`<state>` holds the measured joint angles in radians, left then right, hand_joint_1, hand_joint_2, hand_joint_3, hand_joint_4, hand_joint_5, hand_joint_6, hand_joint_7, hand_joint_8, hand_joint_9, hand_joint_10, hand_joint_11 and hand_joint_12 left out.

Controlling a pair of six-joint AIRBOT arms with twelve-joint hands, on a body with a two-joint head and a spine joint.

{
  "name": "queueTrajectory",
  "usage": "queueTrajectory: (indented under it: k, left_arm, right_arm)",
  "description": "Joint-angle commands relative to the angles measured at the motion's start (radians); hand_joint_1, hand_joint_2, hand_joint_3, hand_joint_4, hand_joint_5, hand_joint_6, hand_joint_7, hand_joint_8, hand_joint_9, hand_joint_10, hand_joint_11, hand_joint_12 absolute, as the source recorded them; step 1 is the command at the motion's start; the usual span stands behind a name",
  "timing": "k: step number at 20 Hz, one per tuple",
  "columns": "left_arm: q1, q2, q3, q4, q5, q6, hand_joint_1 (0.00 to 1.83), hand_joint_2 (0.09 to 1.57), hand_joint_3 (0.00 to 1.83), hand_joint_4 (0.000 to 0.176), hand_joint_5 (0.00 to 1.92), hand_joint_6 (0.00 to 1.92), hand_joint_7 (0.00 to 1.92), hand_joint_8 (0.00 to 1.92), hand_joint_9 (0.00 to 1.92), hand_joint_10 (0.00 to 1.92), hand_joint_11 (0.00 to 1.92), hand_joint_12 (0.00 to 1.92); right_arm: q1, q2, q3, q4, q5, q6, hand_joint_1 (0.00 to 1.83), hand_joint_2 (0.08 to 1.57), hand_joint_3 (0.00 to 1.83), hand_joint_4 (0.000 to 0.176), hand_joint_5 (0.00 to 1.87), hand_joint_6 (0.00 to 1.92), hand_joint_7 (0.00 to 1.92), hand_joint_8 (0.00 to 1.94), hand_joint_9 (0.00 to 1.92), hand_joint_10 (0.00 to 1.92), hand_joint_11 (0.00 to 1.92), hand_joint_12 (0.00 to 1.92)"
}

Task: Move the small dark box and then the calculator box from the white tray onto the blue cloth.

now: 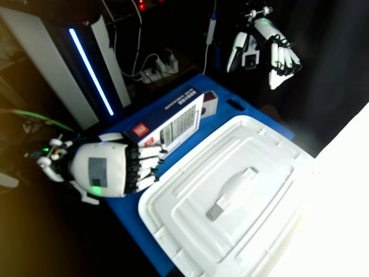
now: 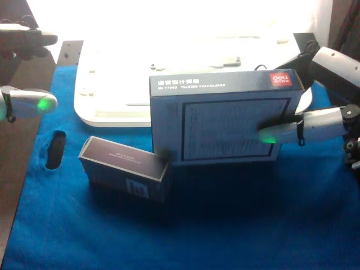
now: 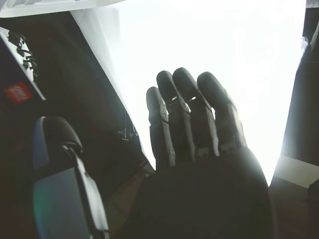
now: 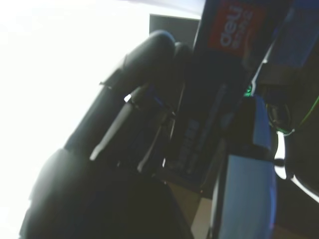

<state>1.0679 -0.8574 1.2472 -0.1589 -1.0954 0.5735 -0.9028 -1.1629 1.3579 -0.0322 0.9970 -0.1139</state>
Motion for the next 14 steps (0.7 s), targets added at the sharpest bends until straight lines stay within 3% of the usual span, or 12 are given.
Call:
queueTrajectory:
  k: [1,2,4,5,6,8,9,12,14]
  left_arm:
    - [-0.005,0.007,0.002,-0.035,-0.118,-0.006,0.7,0.84,0.0,0.018,0.55,0.0,0.52,0.49,0.32,1.12,0.07,1.72]
    - [-0.004,0.007,0.001,-0.035,-0.118,-0.006,0.7,0.84,0.0,0.017,0.55,0.0,0.52,0.5,0.32,1.13,0.05,1.73]
    - [-0.004,0.007,0.0,-0.035,-0.116,-0.006,0.71,0.85,0.0,0.0,0.53,0.0,0.53,0.5,0.34,1.15,0.09,1.73]
    - [-0.004,0.006,0.0,-0.035,-0.115,-0.006,0.7,0.84,0.0,0.005,0.53,0.0,0.53,0.5,0.34,1.14,0.09,1.7]
    - [-0.004,0.005,0.0,-0.035,-0.114,-0.006,0.69,0.84,0.0,0.016,0.53,0.0,0.52,0.5,0.33,1.14,0.08,1.69]
    - [-0.004,0.003,0.0,-0.035,-0.111,-0.006,0.66,0.86,0.0,0.014,0.5,0.0,0.49,0.51,0.29,1.17,0.01,1.76]
    - [-0.004,0.003,0.0,-0.035,-0.111,-0.006,0.66,0.85,0.0,0.021,0.52,0.01,0.51,0.52,0.29,1.16,0.0,1.76]
    - [-0.004,0.003,0.0,-0.034,-0.108,-0.006,0.67,0.84,0.0,0.02,0.52,0.0,0.5,0.51,0.27,1.16,0.0,1.8]
    - [-0.004,0.001,0.0,-0.034,-0.108,-0.006,0.67,0.83,0.0,0.017,0.49,0.0,0.48,0.51,0.25,1.18,0.0,1.8]
  right_arm:
    - [0.006,0.004,-0.006,0.029,0.132,0.012,0.73,1.02,0.0,0.0,0.9,0.02,1.21,0.04,1.42,0.02,1.03,1.16]
    - [0.004,0.005,-0.007,0.029,0.146,0.012,0.64,1.03,0.0,0.0,0.85,0.0,1.16,0.01,1.41,0.01,1.08,1.1]
    - [-0.002,0.006,-0.008,0.031,0.174,0.012,0.53,0.98,0.0,0.0,0.6,0.0,0.96,0.0,1.18,0.0,0.82,1.02]
    - [-0.003,0.006,-0.01,0.031,0.179,0.012,0.51,0.94,0.0,0.0,0.54,0.0,0.91,0.0,1.09,0.0,0.73,0.99]
    - [-0.003,0.007,-0.011,0.031,0.183,0.012,0.49,0.9,0.0,0.0,0.52,0.0,0.88,0.0,1.03,0.0,0.69,0.95]
    - [-0.003,0.011,-0.017,0.031,0.196,0.012,0.48,0.9,0.0,0.0,0.5,0.0,0.89,0.01,0.99,0.0,0.62,0.92]
    - [-0.003,0.013,-0.021,0.03,0.205,0.012,0.49,0.91,0.0,0.0,0.49,0.0,0.88,0.0,0.96,0.0,0.58,0.91]
    - [-0.006,0.019,-0.03,0.03,0.234,0.012,0.46,0.9,0.0,0.0,0.48,0.0,0.89,0.0,0.91,0.0,0.51,1.0]
    - [-0.006,0.024,-0.034,0.03,0.239,0.012,0.4,0.91,0.01,0.0,0.45,0.0,0.87,0.0,0.9,0.0,0.54,0.95]
